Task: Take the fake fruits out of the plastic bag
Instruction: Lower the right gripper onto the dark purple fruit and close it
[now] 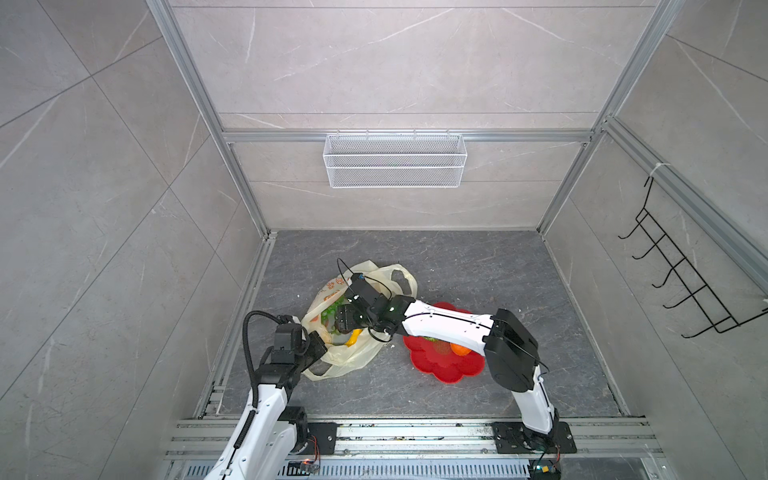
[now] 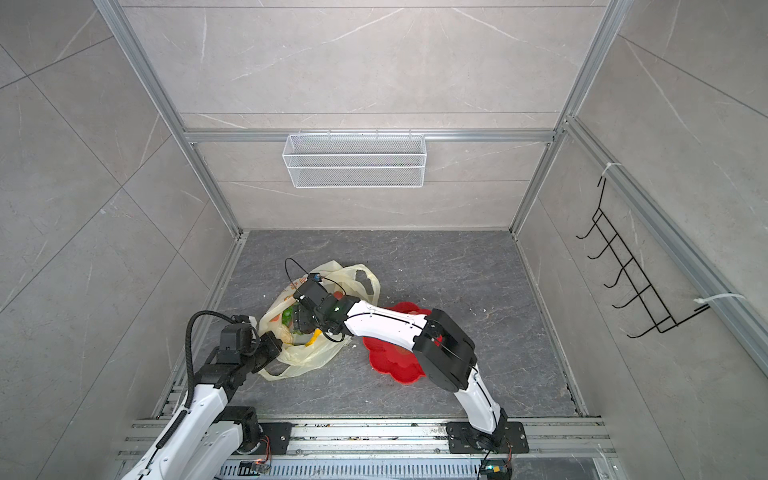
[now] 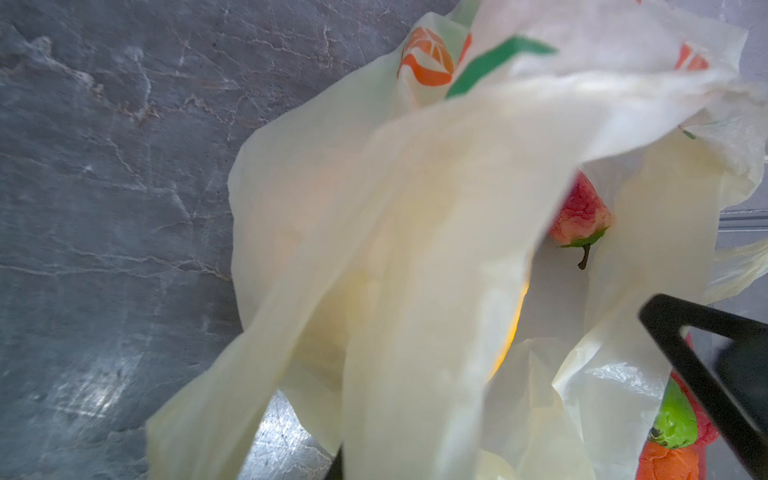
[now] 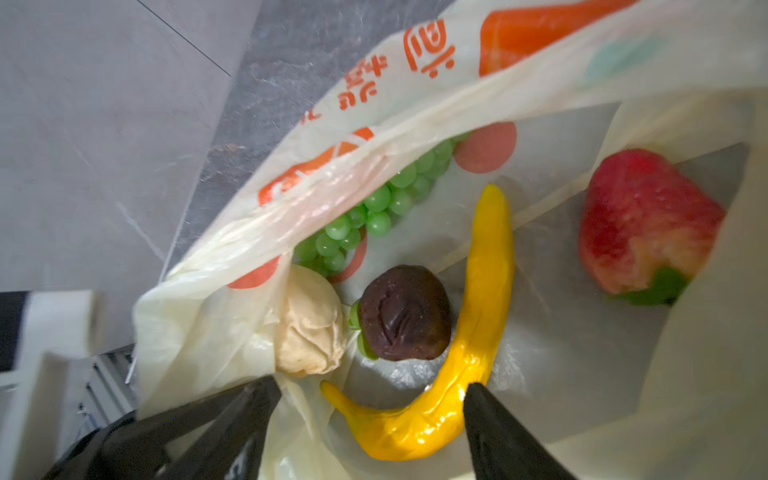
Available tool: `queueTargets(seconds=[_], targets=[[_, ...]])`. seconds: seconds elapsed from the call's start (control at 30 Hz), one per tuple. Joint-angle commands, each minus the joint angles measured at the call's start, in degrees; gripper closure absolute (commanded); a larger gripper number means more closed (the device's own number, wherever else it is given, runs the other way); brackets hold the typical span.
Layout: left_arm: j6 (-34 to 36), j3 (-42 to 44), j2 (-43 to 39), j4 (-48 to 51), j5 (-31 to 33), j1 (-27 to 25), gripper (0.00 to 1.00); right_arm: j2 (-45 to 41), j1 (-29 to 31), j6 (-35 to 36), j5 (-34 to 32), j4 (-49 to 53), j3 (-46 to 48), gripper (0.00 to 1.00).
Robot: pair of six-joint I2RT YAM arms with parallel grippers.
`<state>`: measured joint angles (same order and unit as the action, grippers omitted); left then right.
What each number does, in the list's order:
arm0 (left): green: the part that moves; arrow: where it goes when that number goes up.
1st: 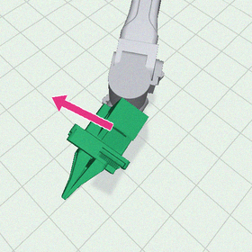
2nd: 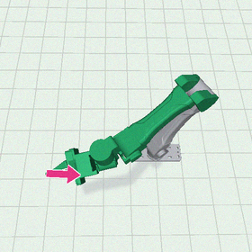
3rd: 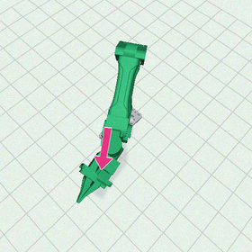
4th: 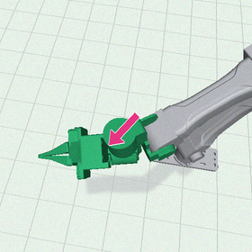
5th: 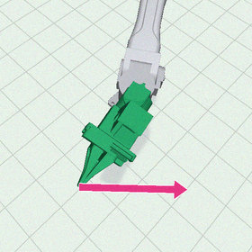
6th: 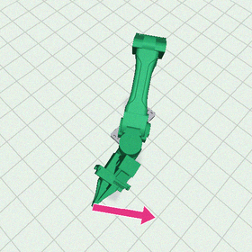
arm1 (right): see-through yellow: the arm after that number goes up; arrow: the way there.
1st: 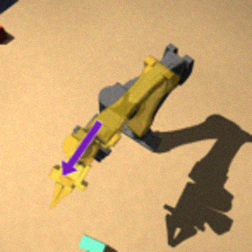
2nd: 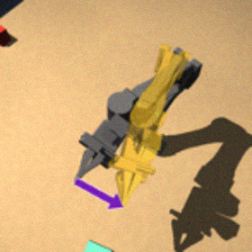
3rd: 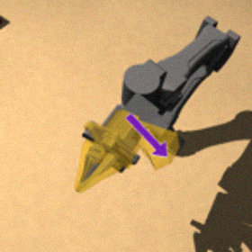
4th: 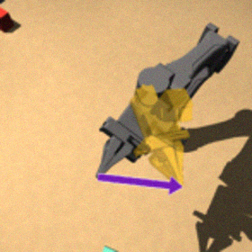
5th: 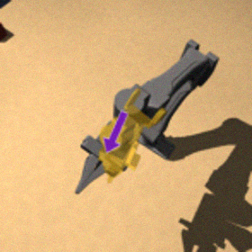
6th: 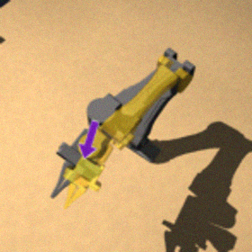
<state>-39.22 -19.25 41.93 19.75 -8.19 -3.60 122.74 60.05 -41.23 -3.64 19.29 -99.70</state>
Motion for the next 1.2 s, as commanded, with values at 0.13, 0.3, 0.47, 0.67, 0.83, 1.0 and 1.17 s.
queueTargets(seconds=[0.13, 0.3, 0.47, 0.67, 0.83, 1.0, 1.17], targets=[[1.3, -0.1, 0.2, -0.7, -0.8, 0.1, 0.97, 8.0, 0.8, 3.7, -1.4, 7.3, -10.2, 0.24], [1.3, -0.1, 0.3, -0.8, -0.9, 0.0, 0.97, 14.5, 1.1, 4.8, -2.6, 13.4, -19.2, 0.25], [1.3, -0.1, 0.2, -0.8, -1.0, 0.1, 0.97, 19.0, 1.8, 4.5, -5.7, 18.8, -25.0, 0.20], [1.3, 0.0, 0.2, -0.9, -0.9, 0.1, 0.97, 22.5, 2.4, 4.8, -5.1, 20.7, -28.6, 0.21], [1.3, 0.0, 0.2, -0.9, -1.0, 0.1, 0.97, 24.1, 2.5, 4.3, -5.2, 22.3, -31.7, 0.25], [1.4, 0.0, 0.0, -0.8, -0.9, 0.0, 0.97, 25.2, 2.6, 4.0, -5.8, 22.6, -31.9, 0.34], [1.4, 0.0, -0.1, -0.8, -0.9, 0.1, 0.97, 20.1, 2.5, 3.0, -5.9, 18.0, -25.8, 0.42]])
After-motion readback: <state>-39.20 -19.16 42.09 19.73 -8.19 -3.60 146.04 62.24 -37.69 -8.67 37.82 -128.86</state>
